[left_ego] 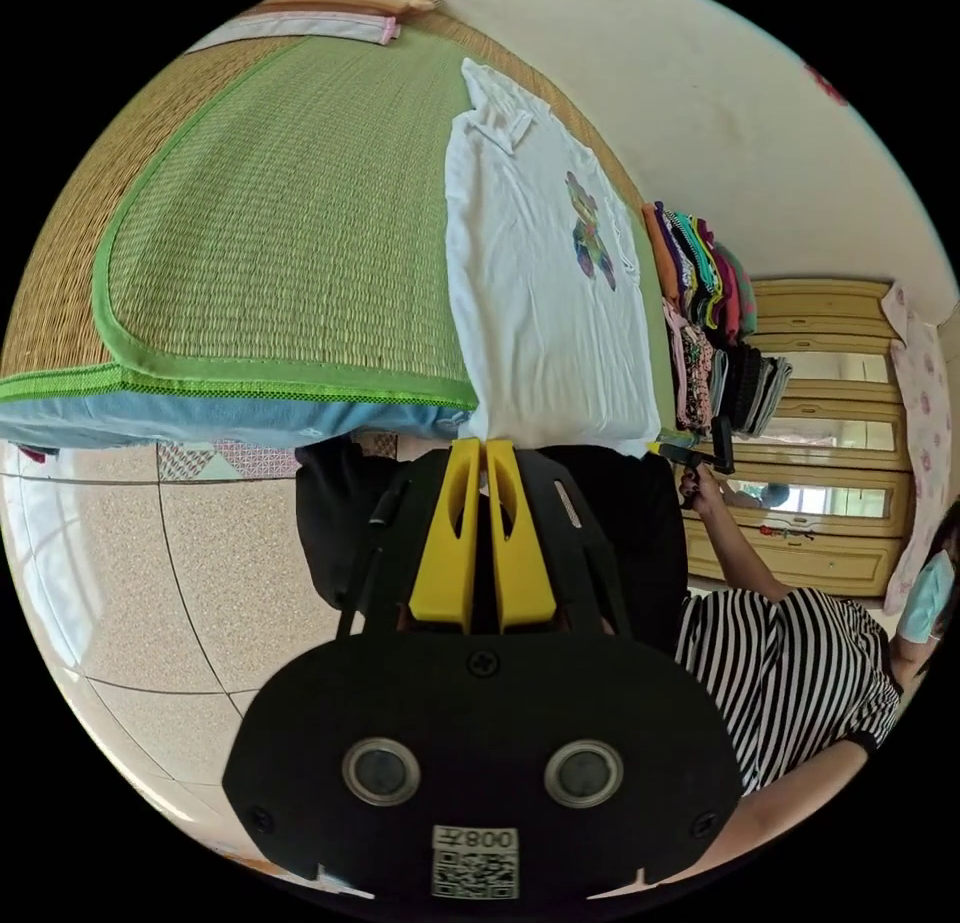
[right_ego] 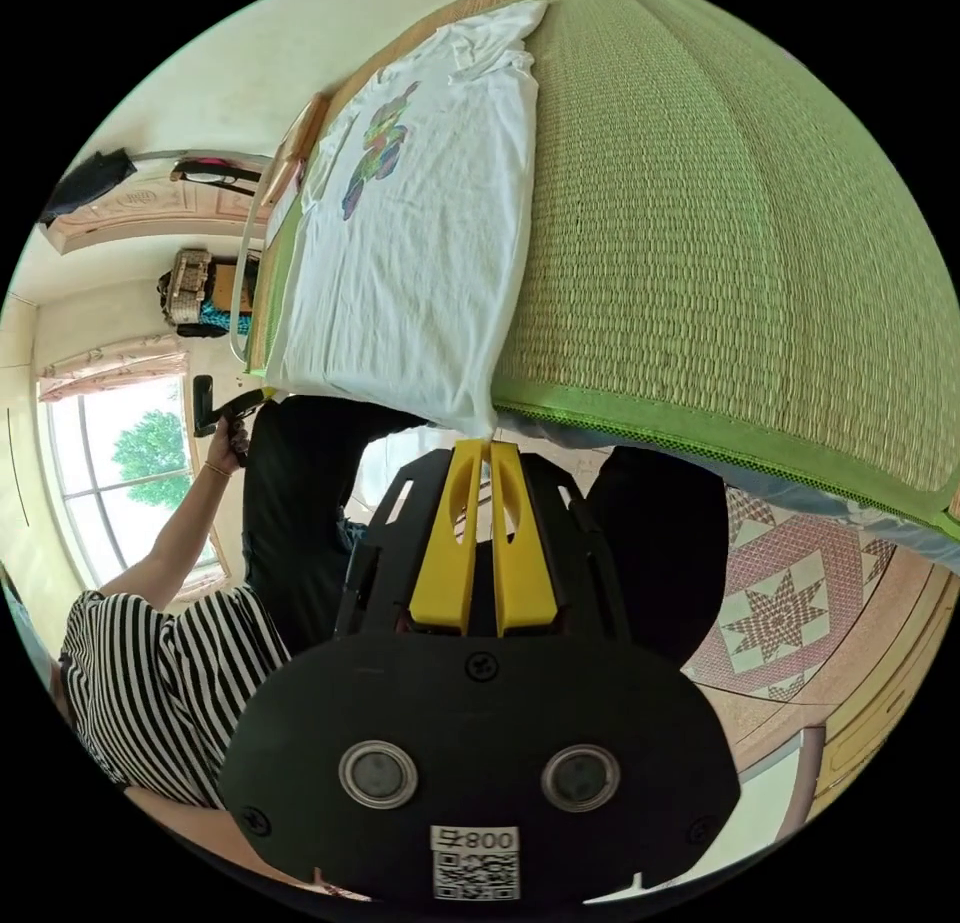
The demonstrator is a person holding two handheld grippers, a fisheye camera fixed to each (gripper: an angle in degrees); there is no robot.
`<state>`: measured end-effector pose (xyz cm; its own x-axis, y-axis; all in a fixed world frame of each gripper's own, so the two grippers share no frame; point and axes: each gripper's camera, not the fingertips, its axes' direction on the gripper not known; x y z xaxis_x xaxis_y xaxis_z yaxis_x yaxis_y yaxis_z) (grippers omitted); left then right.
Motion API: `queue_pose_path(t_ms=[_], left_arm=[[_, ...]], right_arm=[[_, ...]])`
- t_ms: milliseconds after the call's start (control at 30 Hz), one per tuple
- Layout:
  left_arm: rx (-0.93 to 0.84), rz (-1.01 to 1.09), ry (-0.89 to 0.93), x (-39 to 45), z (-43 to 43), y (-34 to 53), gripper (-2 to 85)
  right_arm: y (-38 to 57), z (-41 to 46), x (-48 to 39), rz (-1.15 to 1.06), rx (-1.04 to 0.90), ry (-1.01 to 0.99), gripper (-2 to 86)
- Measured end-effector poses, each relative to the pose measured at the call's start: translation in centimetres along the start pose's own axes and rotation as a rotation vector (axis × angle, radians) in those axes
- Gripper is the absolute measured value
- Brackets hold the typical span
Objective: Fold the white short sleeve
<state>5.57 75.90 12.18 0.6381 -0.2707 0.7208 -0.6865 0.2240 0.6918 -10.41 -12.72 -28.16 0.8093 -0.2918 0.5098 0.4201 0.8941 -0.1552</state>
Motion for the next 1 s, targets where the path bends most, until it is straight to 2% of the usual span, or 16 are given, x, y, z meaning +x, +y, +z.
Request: queue_pose_path(t_ms=[333,567,1000], left_arm=[[0.14,0.091,0.201,-1.3,-5.0,8.1,0.8],[0.16,0.162,0.252,-1.5,-6.9,13.5,0.7],[0.288,0.163,0.403,-4.9,-9.6,23.2,0.7]], right_arm=[[6.9,-5.6,5.2,-0.079,0.128,-0.34,0.7],[11.6,-8.0,6.3,-0.163,0.136,-0.379,0.6],[22.5,-9.9,9.2,-0.228,0.249,-0.5,0.5]])
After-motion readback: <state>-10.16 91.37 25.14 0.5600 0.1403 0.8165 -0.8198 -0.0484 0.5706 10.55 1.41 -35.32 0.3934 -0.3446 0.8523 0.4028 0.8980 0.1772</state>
